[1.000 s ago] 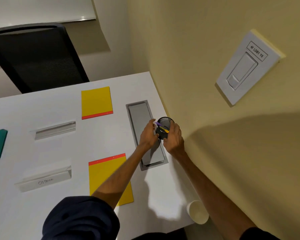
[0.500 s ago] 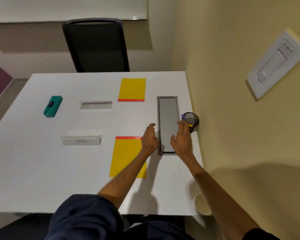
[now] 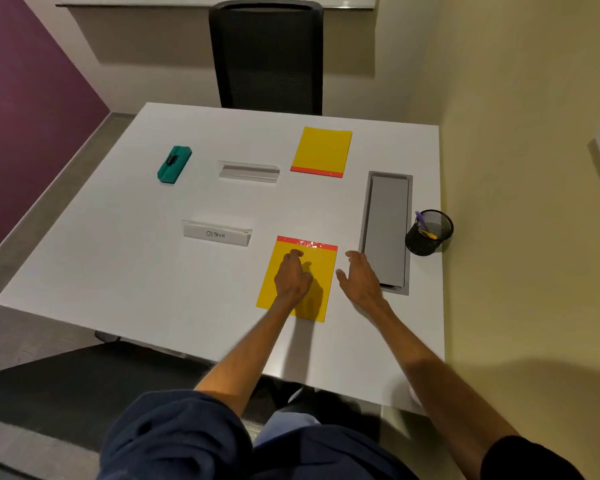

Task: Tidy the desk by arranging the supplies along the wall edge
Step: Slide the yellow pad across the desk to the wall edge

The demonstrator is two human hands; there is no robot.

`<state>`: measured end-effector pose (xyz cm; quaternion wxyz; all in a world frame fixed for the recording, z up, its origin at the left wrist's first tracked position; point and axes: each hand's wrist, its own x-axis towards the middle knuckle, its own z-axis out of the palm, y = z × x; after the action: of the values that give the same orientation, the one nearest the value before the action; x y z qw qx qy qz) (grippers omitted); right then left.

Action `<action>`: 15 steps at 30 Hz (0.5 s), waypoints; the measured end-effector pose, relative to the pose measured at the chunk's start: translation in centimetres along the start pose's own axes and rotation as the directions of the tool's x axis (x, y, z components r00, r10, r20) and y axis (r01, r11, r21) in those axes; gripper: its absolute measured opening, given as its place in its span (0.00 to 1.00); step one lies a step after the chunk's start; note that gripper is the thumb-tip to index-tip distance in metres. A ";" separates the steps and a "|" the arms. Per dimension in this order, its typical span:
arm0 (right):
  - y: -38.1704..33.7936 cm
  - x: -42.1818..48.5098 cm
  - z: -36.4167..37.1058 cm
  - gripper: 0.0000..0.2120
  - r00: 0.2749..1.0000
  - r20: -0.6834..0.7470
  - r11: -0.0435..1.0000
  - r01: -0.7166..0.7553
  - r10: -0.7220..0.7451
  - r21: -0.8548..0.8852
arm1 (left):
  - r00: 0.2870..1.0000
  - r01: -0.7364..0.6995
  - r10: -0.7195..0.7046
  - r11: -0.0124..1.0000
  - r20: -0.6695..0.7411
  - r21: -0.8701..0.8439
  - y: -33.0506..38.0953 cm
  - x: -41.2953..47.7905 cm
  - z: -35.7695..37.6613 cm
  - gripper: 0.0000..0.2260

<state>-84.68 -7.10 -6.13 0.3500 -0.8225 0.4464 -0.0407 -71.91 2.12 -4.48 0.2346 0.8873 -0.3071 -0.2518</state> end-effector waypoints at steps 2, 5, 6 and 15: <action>-0.2 0.0 0.7 0.24 1.000 0.026 1.000 0.006 -0.006 -0.004 | 1.000 0.020 -0.020 0.999 0.005 0.036 -1.2 0.3 -0.5 0.21; -0.5 0.6 1.9 0.24 0.998 0.049 0.999 -0.047 0.046 0.018 | 0.997 0.059 -0.064 0.990 0.035 0.128 -2.4 0.8 -0.9 0.21; -0.6 0.8 2.4 0.25 0.996 0.054 0.997 -0.069 0.068 0.018 | 0.995 0.076 -0.084 0.987 0.049 0.142 -2.9 1.1 -1.0 0.22; -1.9 1.8 6.4 0.30 0.967 0.150 0.979 -0.205 0.206 -0.023 | 0.948 0.243 -0.276 0.949 0.156 0.202 -6.0 3.6 -1.2 0.32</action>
<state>-79.83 -4.30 -10.22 0.3820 -0.7739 0.5015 0.0599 -66.22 4.25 -8.09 0.0888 0.9108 -0.2289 -0.3319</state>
